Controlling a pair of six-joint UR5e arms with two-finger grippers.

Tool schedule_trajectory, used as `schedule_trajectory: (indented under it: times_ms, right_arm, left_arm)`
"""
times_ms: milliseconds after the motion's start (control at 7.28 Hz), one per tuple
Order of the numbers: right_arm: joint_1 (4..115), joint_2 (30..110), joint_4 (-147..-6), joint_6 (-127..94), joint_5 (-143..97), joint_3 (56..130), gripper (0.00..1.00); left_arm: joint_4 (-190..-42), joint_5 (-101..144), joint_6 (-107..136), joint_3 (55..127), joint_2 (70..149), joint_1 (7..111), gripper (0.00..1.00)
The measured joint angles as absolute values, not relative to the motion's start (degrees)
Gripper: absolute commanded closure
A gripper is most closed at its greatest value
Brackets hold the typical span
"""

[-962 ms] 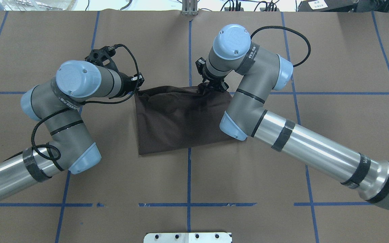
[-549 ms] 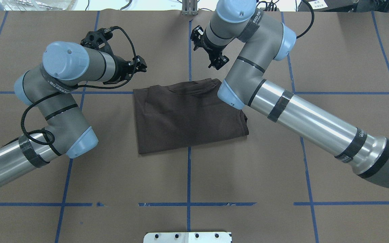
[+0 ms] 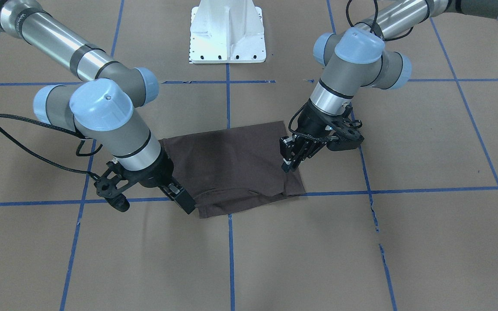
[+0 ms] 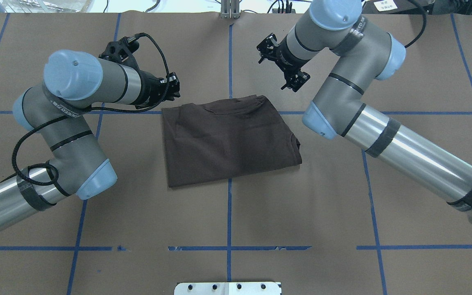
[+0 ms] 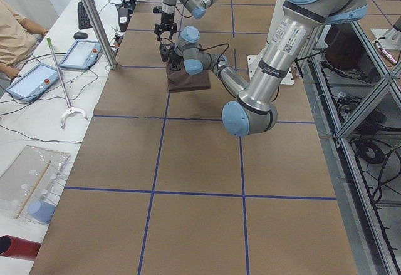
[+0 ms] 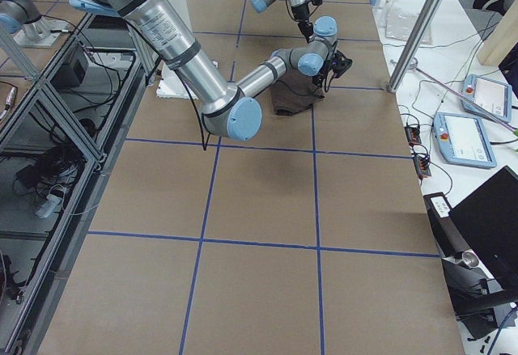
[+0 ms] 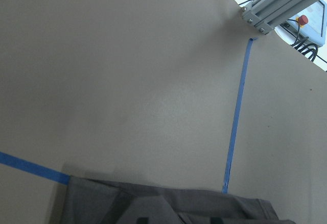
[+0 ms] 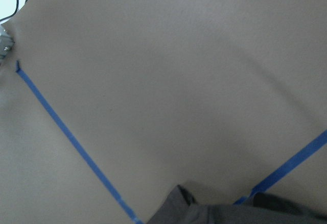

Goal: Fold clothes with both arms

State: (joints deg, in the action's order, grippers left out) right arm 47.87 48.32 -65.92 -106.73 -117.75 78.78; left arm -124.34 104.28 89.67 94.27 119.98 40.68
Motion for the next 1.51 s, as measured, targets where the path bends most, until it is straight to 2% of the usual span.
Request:
schedule_trajectory:
  times_ms: [275, 412, 549, 687, 1099, 1511]
  right_arm:
    - [53.3, 57.4, -65.9, -92.7, -120.7, 83.3, 0.00]
    - [56.4, 63.1, -65.8, -83.4, -122.0, 85.8, 0.00]
    - [59.5, 68.5, -65.8, -74.1, -123.3, 87.9, 0.00]
    - [63.2, 73.6, -65.8, -64.2, -125.1, 89.4, 0.00]
    - [74.1, 83.5, -68.0, -37.3, -129.8, 90.1, 0.00]
    - [79.5, 87.0, -74.4, -21.8, -132.8, 90.0, 0.00]
  left_arm:
    - [-123.4, 109.3, 74.9, 99.6, 112.5, 44.9, 1.00]
    - [-122.7, 112.4, 67.7, 102.0, 108.1, 48.5, 0.62]
    - [-122.3, 114.4, 60.4, 103.9, 103.7, 52.0, 0.34]
    - [-121.7, 115.6, 52.1, 104.9, 99.9, 55.6, 0.00]
    - [-112.1, 117.9, 26.3, 104.9, 96.2, 68.2, 0.00]
    - [-97.2, 124.7, 9.3, 104.1, 96.7, 78.7, 0.00]
